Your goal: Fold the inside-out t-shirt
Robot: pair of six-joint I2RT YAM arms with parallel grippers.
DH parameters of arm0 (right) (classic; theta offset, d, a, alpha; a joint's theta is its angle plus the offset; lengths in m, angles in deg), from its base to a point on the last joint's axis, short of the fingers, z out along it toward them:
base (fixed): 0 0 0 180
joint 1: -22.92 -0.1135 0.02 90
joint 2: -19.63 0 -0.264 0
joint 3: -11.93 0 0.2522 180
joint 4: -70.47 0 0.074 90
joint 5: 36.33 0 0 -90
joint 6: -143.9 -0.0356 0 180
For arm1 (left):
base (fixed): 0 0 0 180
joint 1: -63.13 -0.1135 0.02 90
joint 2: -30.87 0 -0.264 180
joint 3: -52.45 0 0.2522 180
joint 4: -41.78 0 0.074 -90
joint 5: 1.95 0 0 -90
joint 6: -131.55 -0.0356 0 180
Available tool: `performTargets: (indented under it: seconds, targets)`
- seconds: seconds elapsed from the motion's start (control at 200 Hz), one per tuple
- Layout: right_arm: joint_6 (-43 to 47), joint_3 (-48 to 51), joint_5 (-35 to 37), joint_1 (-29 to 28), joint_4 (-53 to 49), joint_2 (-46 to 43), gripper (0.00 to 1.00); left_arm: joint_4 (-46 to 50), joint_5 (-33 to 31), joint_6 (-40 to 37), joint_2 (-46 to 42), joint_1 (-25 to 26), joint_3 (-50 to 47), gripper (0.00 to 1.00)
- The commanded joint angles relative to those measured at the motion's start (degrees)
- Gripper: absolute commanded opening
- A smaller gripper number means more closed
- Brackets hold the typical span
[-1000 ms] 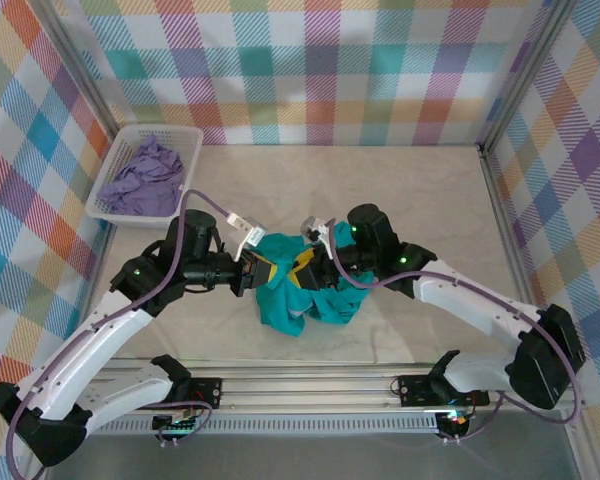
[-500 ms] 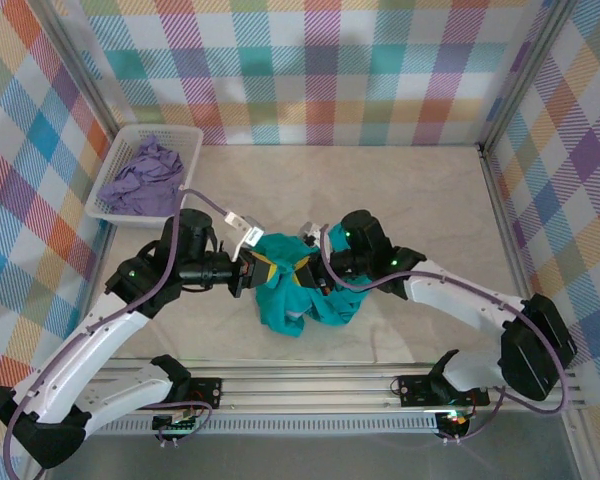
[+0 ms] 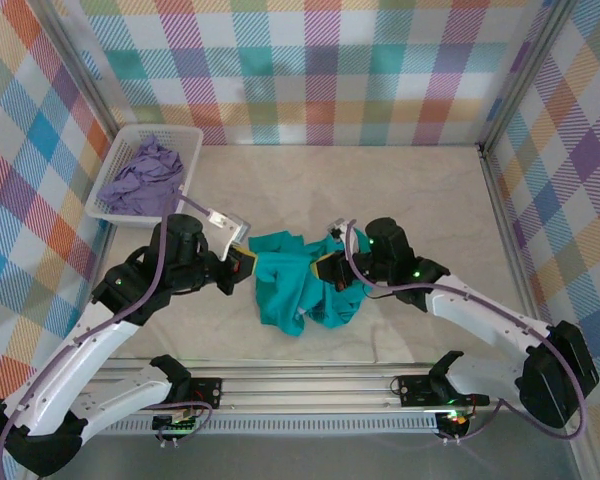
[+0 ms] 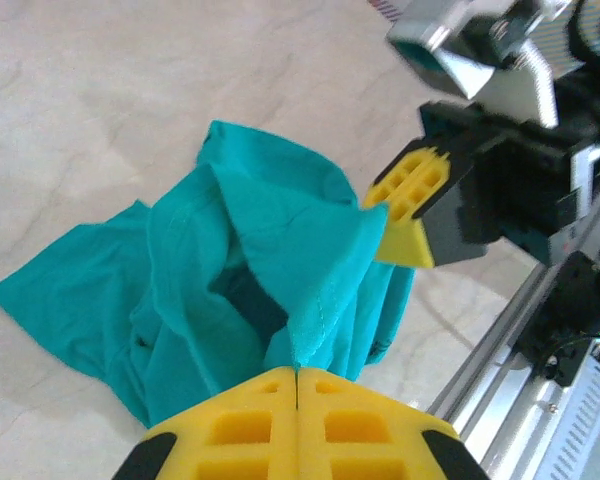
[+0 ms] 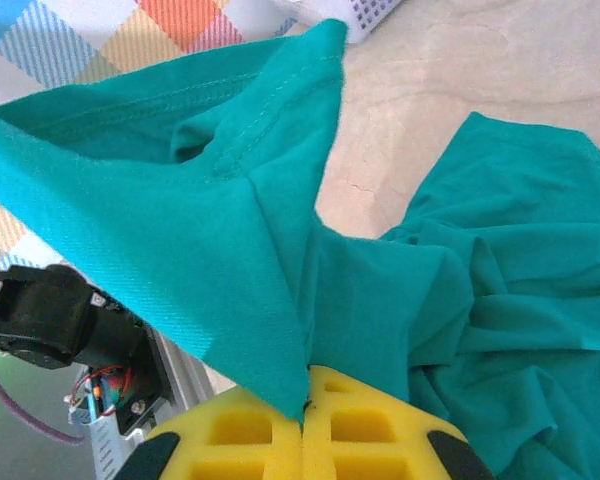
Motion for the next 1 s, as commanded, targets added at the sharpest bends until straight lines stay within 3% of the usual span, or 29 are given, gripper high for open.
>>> performTargets:
  seconds: [0.0, 0.13, 0.185, 0.315, 0.435, 0.59, 0.71, 0.835, 0.995]
  targets:
    - [1.83, -0.17, -4.91, -0.08, 1.5, 0.93, 0.17, -8.52, 7.16, 0.84, -1.23, -0.09, -2.06, 0.0]
    - [4.37, -4.71, 4.64, 0.02, -8.82, 1.79, 0.42, -15.06, 9.31, 4.22, 1.6, 1.4, -3.63, 0.0]
    - [4.88, -7.31, 9.23, 0.79, -14.91, 2.4, 0.48, -15.22, 8.16, 3.76, 3.19, 2.54, -3.81, 0.0]
    - [3.92, -8.3, 6.03, 5.42, -19.12, 1.62, 0.52, -15.46, 7.9, 1.75, 5.79, 4.99, -4.72, 0.0]
    - [0.71, -6.15, -3.13, 10.25, -15.16, -0.13, 0.58, -16.18, 7.15, 0.91, 7.72, 6.81, -6.42, 0.0]
    - [0.96, -8.53, 3.23, 11.82, -21.09, 2.04, 0.57, -22.86, 2.94, 4.29, 13.43, 10.05, -10.18, 0.0]
    - [-2.98, -6.99, 6.34, 15.77, -21.23, 1.93, 0.57, -28.14, 1.51, 5.79, 22.07, 15.05, -10.13, 0.11]
    - [-3.9, -6.1, 11.01, 17.0, -22.77, 0.64, 0.56, -26.72, 1.58, 6.43, 30.23, 17.36, -6.85, 0.22]
    - [-2.61, -6.36, 8.09, 16.81, -23.85, 1.27, 0.56, -25.36, 2.22, 5.82, 26.35, 17.16, -8.29, 0.46]
